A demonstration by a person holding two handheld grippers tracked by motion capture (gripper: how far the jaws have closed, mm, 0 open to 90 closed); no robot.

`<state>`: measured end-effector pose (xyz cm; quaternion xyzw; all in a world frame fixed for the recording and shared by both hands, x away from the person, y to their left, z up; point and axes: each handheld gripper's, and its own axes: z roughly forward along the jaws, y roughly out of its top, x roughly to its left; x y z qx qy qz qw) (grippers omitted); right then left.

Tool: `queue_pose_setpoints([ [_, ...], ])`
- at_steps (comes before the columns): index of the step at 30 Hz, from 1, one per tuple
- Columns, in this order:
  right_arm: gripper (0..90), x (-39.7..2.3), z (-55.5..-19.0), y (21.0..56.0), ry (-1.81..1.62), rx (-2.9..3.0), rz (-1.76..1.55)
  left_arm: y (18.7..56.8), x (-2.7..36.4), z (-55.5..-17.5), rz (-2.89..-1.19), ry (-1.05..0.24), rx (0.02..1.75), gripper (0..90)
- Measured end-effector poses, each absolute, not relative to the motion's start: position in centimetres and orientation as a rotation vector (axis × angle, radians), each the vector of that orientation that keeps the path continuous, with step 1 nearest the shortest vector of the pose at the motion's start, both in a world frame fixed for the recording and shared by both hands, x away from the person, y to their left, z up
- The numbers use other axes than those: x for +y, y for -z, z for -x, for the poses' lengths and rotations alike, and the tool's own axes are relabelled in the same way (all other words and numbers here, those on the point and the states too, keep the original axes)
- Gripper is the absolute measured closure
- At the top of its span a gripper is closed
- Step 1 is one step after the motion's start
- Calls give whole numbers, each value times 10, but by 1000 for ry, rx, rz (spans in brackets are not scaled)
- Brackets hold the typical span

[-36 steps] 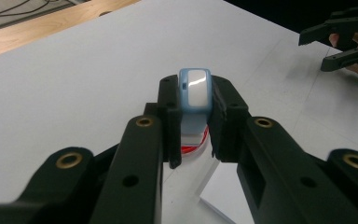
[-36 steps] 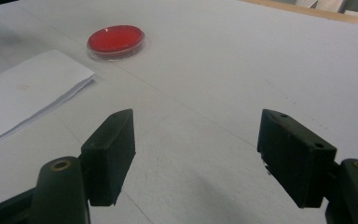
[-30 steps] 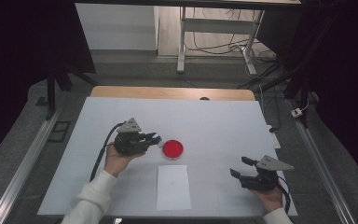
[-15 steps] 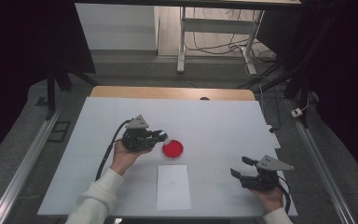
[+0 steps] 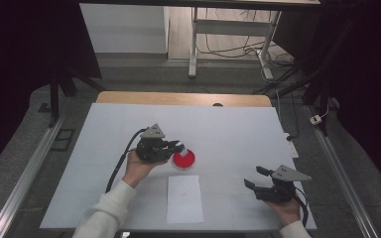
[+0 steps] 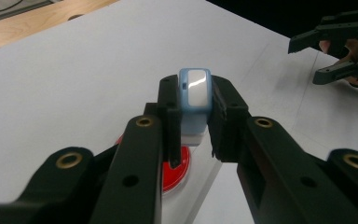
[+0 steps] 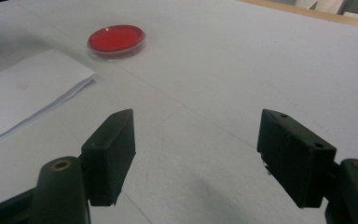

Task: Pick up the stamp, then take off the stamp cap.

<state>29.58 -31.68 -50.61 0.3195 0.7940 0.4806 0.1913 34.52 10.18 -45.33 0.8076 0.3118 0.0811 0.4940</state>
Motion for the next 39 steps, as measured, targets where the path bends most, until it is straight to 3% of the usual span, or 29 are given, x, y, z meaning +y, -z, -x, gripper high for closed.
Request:
queue_pose_setpoints([
  [39,281,-250,-303,500,-1340,2226,-769,449,91,-332,-1936,-131,729,752],
])
